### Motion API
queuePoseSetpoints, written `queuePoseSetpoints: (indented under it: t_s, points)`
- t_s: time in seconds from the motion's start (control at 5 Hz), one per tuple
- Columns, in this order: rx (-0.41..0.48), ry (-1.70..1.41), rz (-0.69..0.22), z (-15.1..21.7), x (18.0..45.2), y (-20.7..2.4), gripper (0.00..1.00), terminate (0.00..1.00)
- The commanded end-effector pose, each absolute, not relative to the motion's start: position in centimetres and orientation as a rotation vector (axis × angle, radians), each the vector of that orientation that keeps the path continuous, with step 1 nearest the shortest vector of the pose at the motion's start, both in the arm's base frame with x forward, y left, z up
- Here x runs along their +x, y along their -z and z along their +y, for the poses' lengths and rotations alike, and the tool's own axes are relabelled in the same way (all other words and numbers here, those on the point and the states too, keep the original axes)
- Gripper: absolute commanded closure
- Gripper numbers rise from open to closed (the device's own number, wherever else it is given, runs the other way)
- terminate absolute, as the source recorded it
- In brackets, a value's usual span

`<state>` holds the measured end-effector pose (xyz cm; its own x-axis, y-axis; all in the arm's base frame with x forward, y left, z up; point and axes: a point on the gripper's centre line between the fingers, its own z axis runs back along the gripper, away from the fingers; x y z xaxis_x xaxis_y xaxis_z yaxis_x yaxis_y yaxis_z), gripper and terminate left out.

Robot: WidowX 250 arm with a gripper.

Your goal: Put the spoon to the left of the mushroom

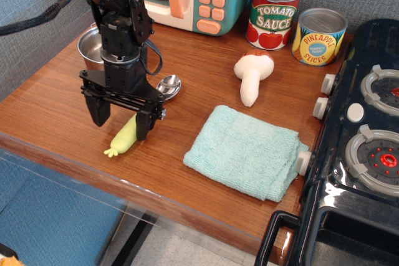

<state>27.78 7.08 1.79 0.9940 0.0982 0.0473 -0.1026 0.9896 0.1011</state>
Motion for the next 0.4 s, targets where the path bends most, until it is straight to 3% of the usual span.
queuePoseSetpoints:
  t_s: [0.0,0.2]
  points:
    - [0.094,-0.146,-0.113,7.51,28.51,-2.37,1.0,0.0]
    - [0.09,-0.149,-0.126,7.43,28.61,-2.45,1.0,0.0]
